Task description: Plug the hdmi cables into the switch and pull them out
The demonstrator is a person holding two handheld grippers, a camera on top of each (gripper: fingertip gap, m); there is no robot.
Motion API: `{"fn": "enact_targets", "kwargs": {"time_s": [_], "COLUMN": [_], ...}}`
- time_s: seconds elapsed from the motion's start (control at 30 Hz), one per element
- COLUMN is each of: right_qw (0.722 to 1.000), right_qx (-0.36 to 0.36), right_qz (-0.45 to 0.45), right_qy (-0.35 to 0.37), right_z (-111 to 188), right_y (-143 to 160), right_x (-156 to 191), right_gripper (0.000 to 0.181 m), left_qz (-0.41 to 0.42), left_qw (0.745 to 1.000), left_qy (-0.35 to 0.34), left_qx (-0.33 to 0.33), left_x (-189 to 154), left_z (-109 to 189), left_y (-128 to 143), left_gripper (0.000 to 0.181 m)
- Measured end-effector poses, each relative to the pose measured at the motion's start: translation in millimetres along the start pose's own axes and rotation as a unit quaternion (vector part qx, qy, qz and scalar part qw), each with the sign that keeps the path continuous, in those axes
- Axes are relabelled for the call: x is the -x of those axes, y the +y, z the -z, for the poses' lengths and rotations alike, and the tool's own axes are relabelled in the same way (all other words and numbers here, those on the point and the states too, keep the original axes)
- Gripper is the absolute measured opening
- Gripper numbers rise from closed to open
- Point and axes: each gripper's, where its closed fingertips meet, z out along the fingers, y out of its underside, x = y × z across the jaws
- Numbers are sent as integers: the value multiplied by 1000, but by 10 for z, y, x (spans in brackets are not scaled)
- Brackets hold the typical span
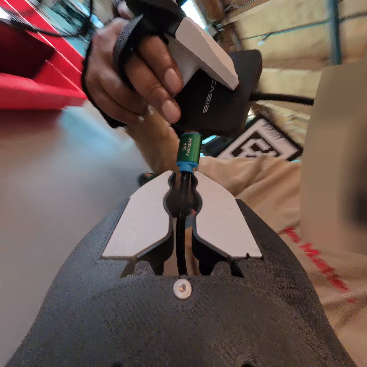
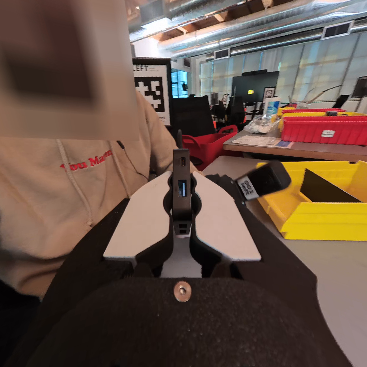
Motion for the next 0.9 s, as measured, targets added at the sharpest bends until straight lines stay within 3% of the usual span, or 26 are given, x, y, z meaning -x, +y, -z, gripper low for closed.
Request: {"fn": "enact_targets", "kwargs": {"time_s": [0.17, 0.3, 0.63, 0.73, 0.83, 0.9], "right_qw": [997, 992, 983, 981, 975, 961], "right_qx": [3, -21, -56, -10, 90, 174], "right_qz": [15, 22, 17, 22, 39, 62], "right_qy": [71, 119, 175, 192, 198, 206], "right_z": [-25, -108, -136, -71, 6, 57], "right_y": [14, -39, -163, -104, 42, 216], "right_x": [-209, -361, -526, -565, -522, -495], "right_gripper": [14, 14, 15, 14, 21, 16], "left_qz": [-186, -248, -130, -152, -181, -184], "left_qw": [970, 943, 979, 971, 958, 952], "left_qy": [-157, -220, -143, -184, -223, -237], "left_qx": [-15, -14, -57, -27, 21, 56], "left_x": [179, 225, 69, 126, 169, 220], "left_z": [183, 278, 369, 461, 596, 651], "left_y": [-198, -282, -383, -402, -367, -291], "left_gripper": [12, 12, 10, 11, 11, 11]}}
